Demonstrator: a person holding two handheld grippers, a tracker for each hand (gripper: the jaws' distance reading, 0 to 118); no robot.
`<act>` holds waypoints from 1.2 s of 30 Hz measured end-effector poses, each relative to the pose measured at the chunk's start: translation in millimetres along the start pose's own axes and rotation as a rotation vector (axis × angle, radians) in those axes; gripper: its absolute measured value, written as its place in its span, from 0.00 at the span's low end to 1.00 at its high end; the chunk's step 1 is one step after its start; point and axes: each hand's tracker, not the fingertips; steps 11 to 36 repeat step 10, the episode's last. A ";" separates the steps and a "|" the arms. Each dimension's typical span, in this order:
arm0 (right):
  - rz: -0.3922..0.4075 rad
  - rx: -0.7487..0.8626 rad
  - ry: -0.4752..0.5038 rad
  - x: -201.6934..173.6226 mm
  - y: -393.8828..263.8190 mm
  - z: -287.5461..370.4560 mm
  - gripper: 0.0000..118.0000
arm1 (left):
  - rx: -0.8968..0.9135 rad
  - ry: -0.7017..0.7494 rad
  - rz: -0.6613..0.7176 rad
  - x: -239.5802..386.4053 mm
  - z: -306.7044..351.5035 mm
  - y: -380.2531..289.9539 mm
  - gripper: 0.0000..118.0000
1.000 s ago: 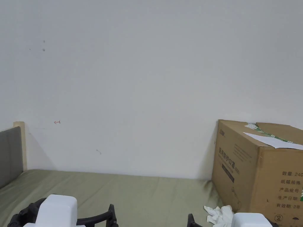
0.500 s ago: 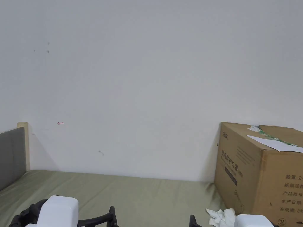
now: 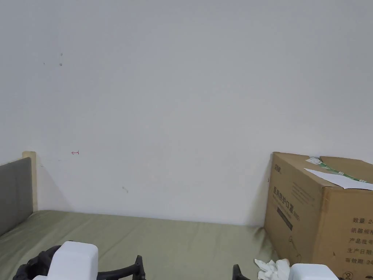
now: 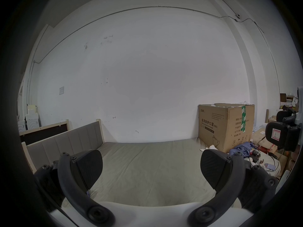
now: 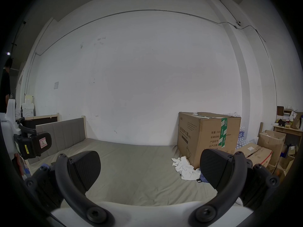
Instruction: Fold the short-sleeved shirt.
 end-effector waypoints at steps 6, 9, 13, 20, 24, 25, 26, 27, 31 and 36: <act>0.055 0.018 -0.029 -7.2 -1.3 -0.2 1.00 | -0.014 0.003 0.000 0.6 -1.9 -2.8 1.00; 0.005 0.030 -0.034 -5.1 -2.2 0.3 1.00 | -0.014 0.003 0.001 0.3 -2.5 -2.8 1.00; 0.005 0.024 -0.023 -3.5 -2.5 0.0 1.00 | -0.015 0.005 -0.001 0.3 -2.9 -2.8 1.00; 0.005 0.024 -0.023 -3.5 -2.5 0.0 1.00 | -0.015 0.005 -0.001 0.3 -2.9 -2.8 1.00; 0.005 0.024 -0.023 -3.5 -2.5 0.0 1.00 | -0.015 0.005 -0.001 0.3 -2.9 -2.8 1.00; 0.005 0.024 -0.023 -3.5 -2.5 0.0 1.00 | -0.015 0.005 -0.001 0.3 -2.9 -2.8 1.00; 0.005 0.024 -0.023 -3.5 -2.5 0.0 1.00 | -0.015 0.005 -0.001 0.3 -2.9 -2.8 1.00; 0.005 0.024 -0.023 -3.5 -2.5 0.0 1.00 | -0.015 0.005 -0.001 0.3 -2.9 -2.8 1.00; 0.005 0.024 -0.023 -3.5 -2.5 0.0 1.00 | -0.015 0.005 -0.001 0.3 -2.9 -2.8 1.00; 0.005 0.024 -0.023 -3.5 -2.5 0.0 1.00 | -0.015 0.005 -0.001 0.3 -2.9 -2.8 1.00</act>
